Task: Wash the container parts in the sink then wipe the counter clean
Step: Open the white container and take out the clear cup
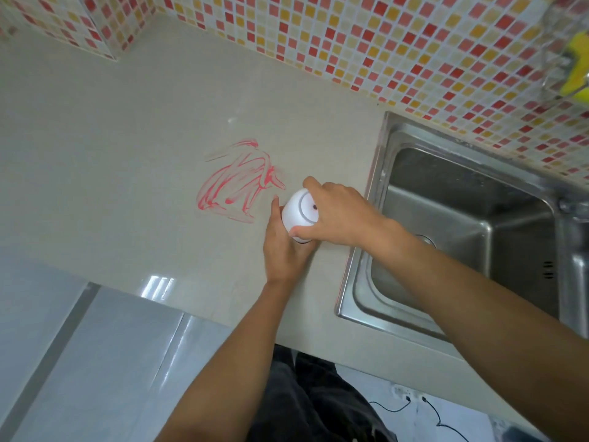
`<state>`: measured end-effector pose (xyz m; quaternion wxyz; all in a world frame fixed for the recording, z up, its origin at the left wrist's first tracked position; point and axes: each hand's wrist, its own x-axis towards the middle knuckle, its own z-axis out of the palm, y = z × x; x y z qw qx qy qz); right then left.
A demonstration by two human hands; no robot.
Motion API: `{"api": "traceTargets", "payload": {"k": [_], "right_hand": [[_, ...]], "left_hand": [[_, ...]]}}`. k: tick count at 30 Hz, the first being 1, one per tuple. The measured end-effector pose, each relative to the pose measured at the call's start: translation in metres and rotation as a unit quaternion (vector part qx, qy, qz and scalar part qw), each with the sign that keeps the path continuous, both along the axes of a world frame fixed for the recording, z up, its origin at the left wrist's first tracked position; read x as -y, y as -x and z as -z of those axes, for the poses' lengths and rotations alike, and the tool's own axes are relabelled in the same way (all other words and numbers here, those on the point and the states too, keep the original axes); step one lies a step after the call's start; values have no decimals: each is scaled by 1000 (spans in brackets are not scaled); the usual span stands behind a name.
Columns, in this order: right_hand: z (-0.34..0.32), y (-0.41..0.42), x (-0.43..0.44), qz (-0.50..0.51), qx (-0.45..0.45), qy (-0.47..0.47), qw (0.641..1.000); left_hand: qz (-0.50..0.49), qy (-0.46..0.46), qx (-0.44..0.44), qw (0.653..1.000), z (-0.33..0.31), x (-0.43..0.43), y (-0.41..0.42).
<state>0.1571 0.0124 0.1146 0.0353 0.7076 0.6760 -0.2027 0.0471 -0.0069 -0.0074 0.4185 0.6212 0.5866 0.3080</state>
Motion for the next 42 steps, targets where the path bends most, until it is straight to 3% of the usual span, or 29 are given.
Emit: {"api": "traceTargets", "payload": {"k": [12, 26, 35, 42], "right_hand": [[-6, -6, -9, -62, -20, 56, 996], [-8, -9, -13, -117, -21, 71, 990], [-8, -20, -9, 100, -73, 81, 989], [-12, -27, -8, 45, -87, 87, 991]], "left_hand": [[-12, -28, 20, 999, 4, -2, -1], [-19, 7, 24, 1000, 1, -2, 0], [43, -3, 53, 998, -1, 2, 2], [56, 26, 31, 998, -4, 3, 2]]}}
